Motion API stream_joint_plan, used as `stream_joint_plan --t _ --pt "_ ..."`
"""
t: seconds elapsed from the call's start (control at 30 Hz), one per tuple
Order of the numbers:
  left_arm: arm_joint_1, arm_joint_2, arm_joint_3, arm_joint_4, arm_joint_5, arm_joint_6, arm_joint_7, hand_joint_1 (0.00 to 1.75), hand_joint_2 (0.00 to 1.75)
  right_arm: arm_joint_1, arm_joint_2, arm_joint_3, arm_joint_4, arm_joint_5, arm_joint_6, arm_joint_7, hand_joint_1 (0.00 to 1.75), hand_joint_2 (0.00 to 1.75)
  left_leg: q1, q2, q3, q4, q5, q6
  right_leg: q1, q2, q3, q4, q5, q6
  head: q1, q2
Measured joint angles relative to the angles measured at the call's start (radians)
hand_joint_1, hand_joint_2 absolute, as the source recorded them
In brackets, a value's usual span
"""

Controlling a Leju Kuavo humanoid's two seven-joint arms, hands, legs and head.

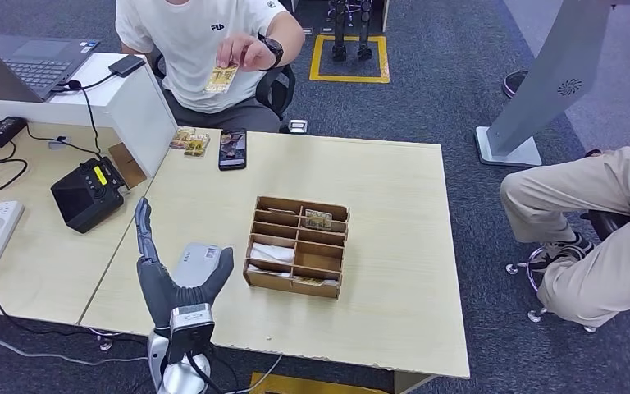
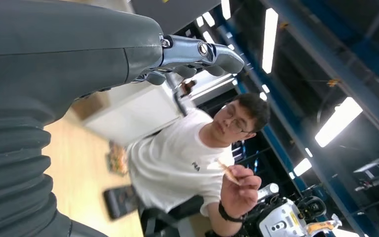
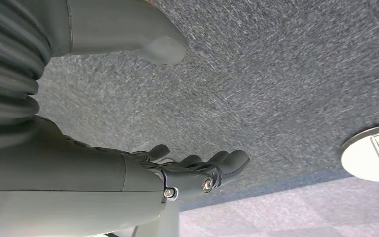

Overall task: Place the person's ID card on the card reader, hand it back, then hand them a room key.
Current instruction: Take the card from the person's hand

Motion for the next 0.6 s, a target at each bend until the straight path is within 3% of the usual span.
stream_joint_plan --t 0.13,0.43,0.6 --pt "-0.06 -0.006 0.079 0.014 -0.153 0.001 0.0 0.0 1.75 0.0 0.0 0.0 0.005 0.033 0.0 -0.015 0.0 1.75 0.0 0.0 0.0 0.0 0.0 0.0 0.0 0.0 0.0 0.0 0.0 0.0 0.0 0.0" --pt "-0.148 -0.015 0.191 0.037 -0.269 0.001 0.011 0.0 1.75 -0.001 -0.003 0.0 0.015 0.062 0.0 -0.03 0.0 1.75 0.0 0.0 0.0 0.0 0.0 0.0 0.0 0.0 0.0 0.0 0.0 0.0 0.0 0.0" --pt "-0.234 -0.024 0.244 0.047 -0.492 0.002 0.064 0.0 1.75 -0.003 -0.01 0.0 0.035 0.09 0.0 -0.038 0.0 1.75 0.0 0.0 0.0 0.0 0.0 0.0 0.0 0.0 0.0 0.0 0.0 0.0 0.0 0.0"
